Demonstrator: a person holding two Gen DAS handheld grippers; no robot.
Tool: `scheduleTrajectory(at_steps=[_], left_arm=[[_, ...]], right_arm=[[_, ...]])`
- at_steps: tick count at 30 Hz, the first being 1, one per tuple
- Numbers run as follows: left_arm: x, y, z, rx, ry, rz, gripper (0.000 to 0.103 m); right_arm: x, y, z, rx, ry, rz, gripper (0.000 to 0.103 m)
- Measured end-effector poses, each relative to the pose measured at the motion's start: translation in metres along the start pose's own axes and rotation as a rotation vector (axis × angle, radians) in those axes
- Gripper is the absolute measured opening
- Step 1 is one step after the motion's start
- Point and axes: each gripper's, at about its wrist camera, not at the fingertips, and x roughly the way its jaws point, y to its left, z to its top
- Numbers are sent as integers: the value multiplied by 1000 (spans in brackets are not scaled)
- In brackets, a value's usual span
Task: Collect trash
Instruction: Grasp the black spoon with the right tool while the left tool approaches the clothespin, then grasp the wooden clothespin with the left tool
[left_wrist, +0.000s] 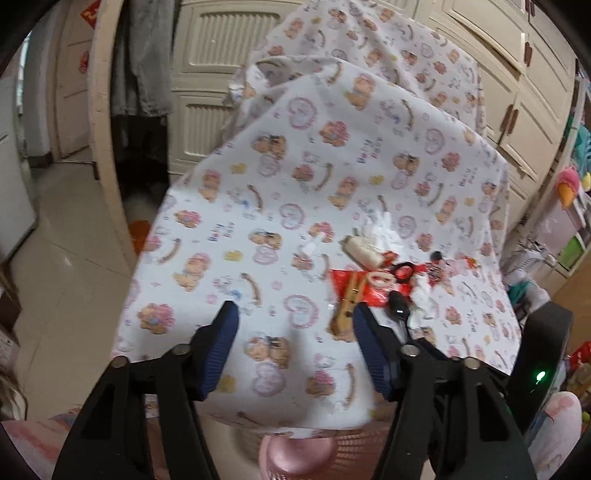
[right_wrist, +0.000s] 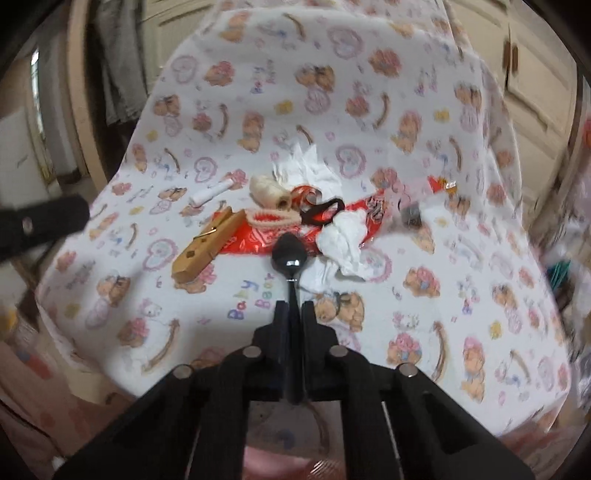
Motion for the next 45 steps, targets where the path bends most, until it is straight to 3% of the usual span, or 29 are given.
scheduleTrajectory(at_steps=[2, 6, 14, 17, 19, 21, 23, 27, 31, 33, 35, 38, 42, 45], left_arm=[[2, -7, -1, 16, 10, -10, 56], [11, -21, -3, 48, 34, -13, 56], [47, -43, -5, 92, 102, -14, 56], [67, -43, -6, 56, 158, -38, 56], [74, -39, -7, 24, 161, -25, 39], [76, -40, -7, 33, 164, 6, 29], [74, -46, -6, 72, 148, 29, 28], [75, -58, -6, 137, 158, -11, 28], [84, -62, -10, 184, 171, 37, 27], [84, -60, -10, 167, 164, 39, 15], [81, -57, -9, 146, 169, 14, 13], [67, -59, -8, 153, 108, 81, 13], [40, -54, -6, 106, 69, -2, 13], [14, -54, -9, 131, 32, -41, 13]], right_arm=[[-9, -4, 1, 19, -19, 38, 6], [-33, -7, 1, -26, -92, 16, 6], [-55, -34, -9, 16, -96, 35, 6], [-65, -37, -13, -13, -139, 21, 6], [-72, -39, -13, -28, -156, 13, 6], [-78, -43, -15, -31, -163, -8, 6], [-84, -47, -16, -34, -172, -35, 6], [-89, -60, -13, 15, -174, -8, 6], [-93, -65, -14, 16, -183, -22, 6], [-94, -65, -14, 11, -181, -20, 6], [-97, -64, -14, -3, -188, -25, 6], [-105, -58, -13, -57, -222, -42, 6], [-114, -58, -11, -29, -236, -5, 6], [-114, -55, -11, -34, -238, -17, 6]])
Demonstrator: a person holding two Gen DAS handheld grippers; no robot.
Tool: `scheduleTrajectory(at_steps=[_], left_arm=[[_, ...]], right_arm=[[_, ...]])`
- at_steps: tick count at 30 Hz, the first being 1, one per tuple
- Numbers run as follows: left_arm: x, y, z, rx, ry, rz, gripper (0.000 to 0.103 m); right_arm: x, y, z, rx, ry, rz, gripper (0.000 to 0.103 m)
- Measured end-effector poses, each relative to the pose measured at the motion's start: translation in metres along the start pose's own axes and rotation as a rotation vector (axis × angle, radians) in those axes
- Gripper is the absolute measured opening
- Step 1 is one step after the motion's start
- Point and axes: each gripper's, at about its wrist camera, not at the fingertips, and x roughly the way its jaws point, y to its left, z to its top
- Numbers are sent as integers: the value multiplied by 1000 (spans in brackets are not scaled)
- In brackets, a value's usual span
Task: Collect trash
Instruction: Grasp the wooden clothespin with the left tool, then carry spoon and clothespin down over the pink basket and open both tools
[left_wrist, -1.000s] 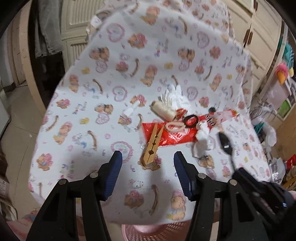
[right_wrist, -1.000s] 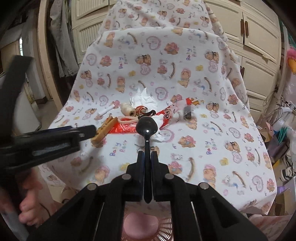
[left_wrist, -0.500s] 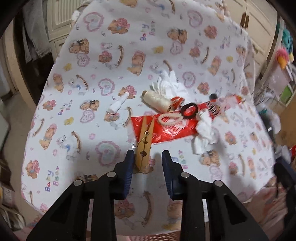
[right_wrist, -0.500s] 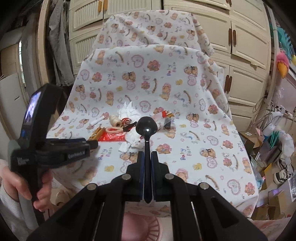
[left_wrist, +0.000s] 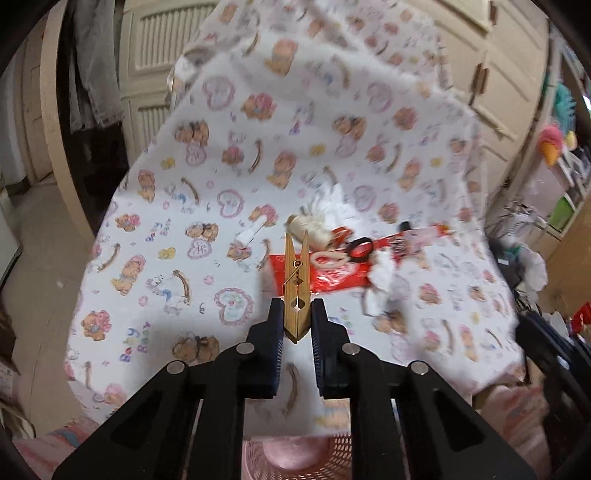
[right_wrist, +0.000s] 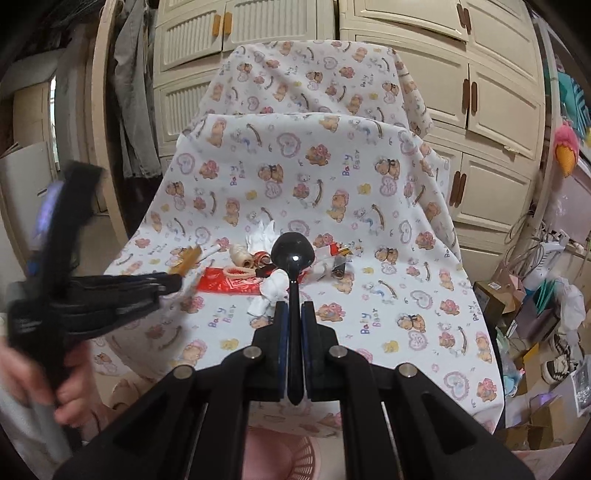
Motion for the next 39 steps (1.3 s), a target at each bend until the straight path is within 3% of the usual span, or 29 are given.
scheduleTrajectory(at_steps=[5, 8, 13, 16, 19, 23, 26, 29, 34, 39], left_arm=[[-23, -1, -12, 11, -10, -57, 13], [-18, -6, -25, 48, 49, -28, 13], [-50, 1, -36, 29, 28, -67, 13], [-48, 13, -55, -39, 142, -78, 13], [-41, 22, -68, -102, 229, -126, 13], [-39, 17, -71, -53, 253, -101, 13], [-25, 18, -83, -54, 357, -106, 13], [-10, 18, -94, -53, 445, -59, 13], [1, 17, -102, -66, 514, -70, 13], [19, 13, -112, -42, 590, -29, 13]], right_arm=[[2, 9, -6, -13, 24, 14, 6], [-3, 17, -10, -27, 34, 35, 6], [-26, 28, -14, -39, 11, 48, 6], [-34, 26, -22, 2, 41, 68, 6], [-27, 27, -39, 26, 133, 73, 6], [-8, 33, -57, 50, 254, 126, 6], [2, 34, -68, 63, 305, 136, 6], [12, 33, -78, 84, 362, 148, 6], [23, 32, -85, 127, 437, 205, 6], [37, 40, -96, 115, 504, 213, 6]])
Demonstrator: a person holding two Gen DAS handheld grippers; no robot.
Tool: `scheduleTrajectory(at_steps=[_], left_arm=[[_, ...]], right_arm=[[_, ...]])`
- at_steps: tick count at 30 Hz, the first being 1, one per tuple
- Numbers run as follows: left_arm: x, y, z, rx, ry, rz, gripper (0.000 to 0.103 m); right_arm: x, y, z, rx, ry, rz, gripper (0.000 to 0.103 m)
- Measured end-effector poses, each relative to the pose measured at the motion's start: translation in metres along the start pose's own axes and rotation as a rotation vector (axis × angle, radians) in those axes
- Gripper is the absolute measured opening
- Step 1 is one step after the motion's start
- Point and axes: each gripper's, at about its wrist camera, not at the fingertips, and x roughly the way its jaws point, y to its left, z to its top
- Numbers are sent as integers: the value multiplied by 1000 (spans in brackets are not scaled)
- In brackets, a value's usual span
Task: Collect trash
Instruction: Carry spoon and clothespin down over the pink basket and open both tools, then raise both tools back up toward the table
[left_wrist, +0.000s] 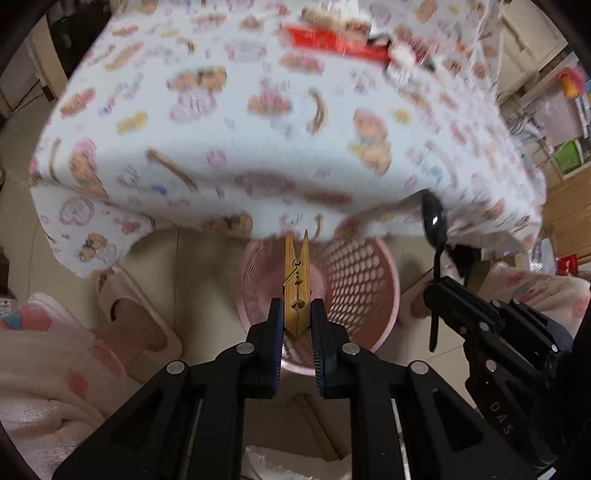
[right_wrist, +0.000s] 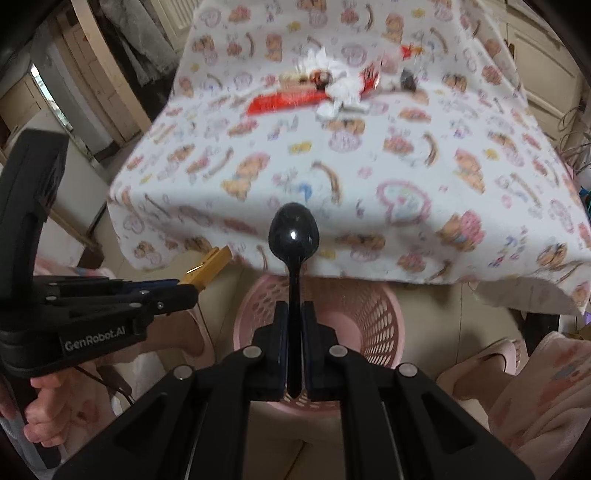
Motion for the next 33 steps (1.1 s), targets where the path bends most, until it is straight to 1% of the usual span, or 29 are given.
scheduleTrajectory(at_steps=[2, 5, 8, 9, 12, 15, 18, 21, 23, 24, 25, 26, 27, 28, 29, 30, 32, 33], left_arm=[[15, -3, 0, 6, 58, 16, 13], [33, -9, -3, 19, 115, 39, 13], [48, -15, -6, 11, 140, 85, 13], [54, -16, -6, 8, 158, 86, 13], [70, -16, -10, -1, 215, 76, 13], [85, -17, -13, 1, 260, 100, 13], [93, -18, -14, 1, 272, 133, 13], [96, -15, -14, -4, 281, 137, 13], [96, -13, -15, -17, 287, 132, 13], [96, -11, -14, -21, 291, 125, 13], [96, -11, -14, -23, 294, 118, 13], [96, -11, -15, -21, 298, 112, 13], [96, -12, -15, -17, 302, 111, 13], [96, -12, -15, -13, 304, 111, 13], [97, -12, -15, -10, 307, 110, 13], [98, -13, -16, -11, 310, 108, 13], [98, -12, -16, -19, 313, 107, 16], [97, -11, -15, -24, 311, 106, 19]], right_arm=[[13, -5, -2, 29, 46, 5, 6], [37, -16, -8, 94, 136, 3, 6], [61, -30, -17, 153, 226, 0, 6], [68, -35, -19, 171, 248, -12, 6], [87, -48, -25, 219, 296, -33, 7], [101, -61, -33, 273, 343, -48, 8], [112, -67, -40, 301, 386, -38, 8], [118, -72, -45, 334, 414, -24, 8], [119, -76, -47, 359, 416, -13, 8], [118, -77, -47, 358, 413, -21, 10], [117, -77, -45, 351, 408, -28, 16], [115, -76, -43, 340, 401, -40, 24], [114, -76, -41, 331, 395, -50, 28], [113, -74, -41, 323, 388, -59, 36], [113, -73, -40, 320, 383, -63, 40], [112, -73, -40, 319, 380, -66, 42], [111, -73, -39, 322, 377, -73, 53], [109, -75, -39, 326, 373, -80, 55]])
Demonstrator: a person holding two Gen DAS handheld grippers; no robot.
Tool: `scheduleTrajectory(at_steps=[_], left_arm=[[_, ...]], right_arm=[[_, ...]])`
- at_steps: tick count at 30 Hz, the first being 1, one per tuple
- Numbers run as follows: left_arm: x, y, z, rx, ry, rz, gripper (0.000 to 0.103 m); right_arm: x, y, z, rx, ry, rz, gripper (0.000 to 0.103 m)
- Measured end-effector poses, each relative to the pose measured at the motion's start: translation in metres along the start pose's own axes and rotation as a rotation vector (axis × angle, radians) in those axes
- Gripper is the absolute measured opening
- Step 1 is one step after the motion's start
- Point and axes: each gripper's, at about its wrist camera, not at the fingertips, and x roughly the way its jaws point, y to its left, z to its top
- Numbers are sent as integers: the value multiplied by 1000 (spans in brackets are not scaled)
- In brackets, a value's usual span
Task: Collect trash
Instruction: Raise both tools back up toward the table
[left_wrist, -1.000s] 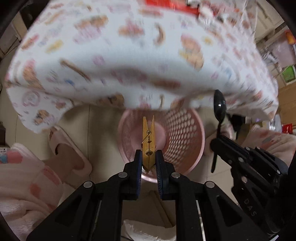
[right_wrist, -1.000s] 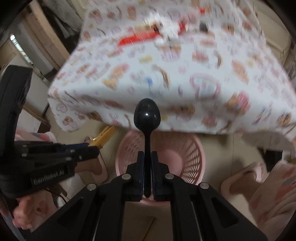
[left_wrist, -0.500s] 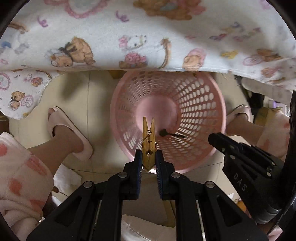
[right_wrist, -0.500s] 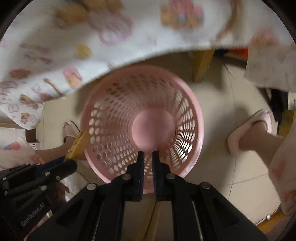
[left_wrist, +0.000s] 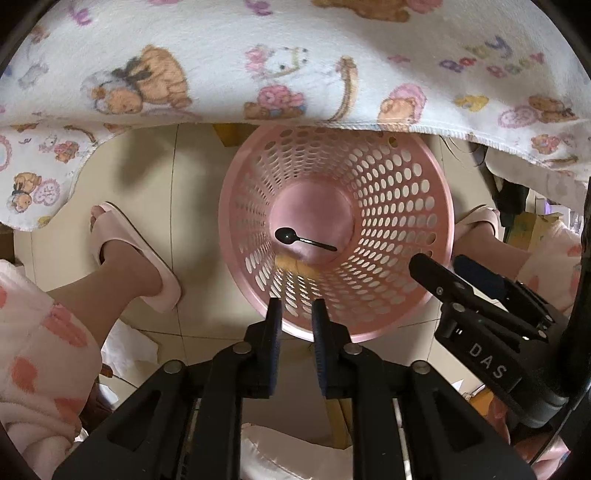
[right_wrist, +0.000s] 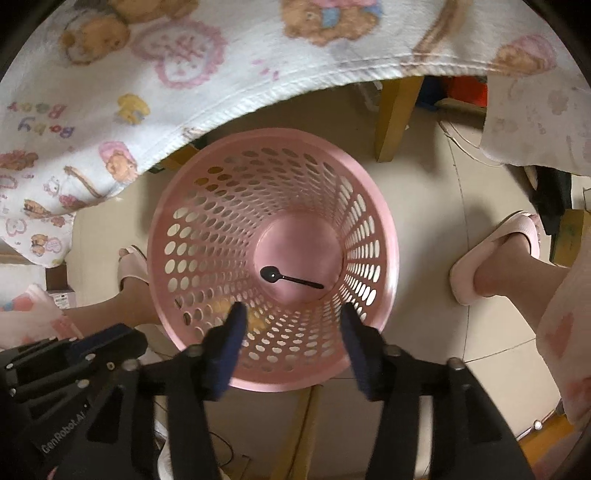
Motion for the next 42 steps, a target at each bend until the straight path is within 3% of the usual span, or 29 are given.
scheduleTrajectory(at_steps=[6, 9, 13, 17, 19, 25, 30, 34, 38, 42], left_arm=[[-14, -4, -1, 32, -53, 51, 30], [-35, -7, -5, 53, -133, 74, 53], [-82, -4, -14, 71, -330, 126, 63], [-127, 3, -23, 73, -545, 116, 68], [-146, 6, -29, 67, -651, 117, 76], [-185, 11, -46, 62, -904, 111, 84], [-203, 7, -60, 46, -1024, 87, 87], [-214, 7, -72, 34, -1101, 108, 95], [-215, 12, -72, 16, -1103, 107, 96], [-216, 18, -74, 7, -1089, 51, 96]], right_arm=[[-10, -7, 3, 22, -40, -29, 58], [-24, -4, 3, 22, -71, -35, 58], [-64, 7, -1, -14, -201, -46, 60], [-114, 15, -8, -89, -388, -102, 75], [-136, 19, -13, -120, -480, -118, 82], [-172, 29, -24, -193, -654, -134, 98], [-195, 32, -34, -186, -798, -48, 103], [-213, 36, -40, -220, -902, -98, 103], [-218, 46, -50, -279, -957, -139, 103], [-220, 55, -60, -349, -979, -137, 103]])
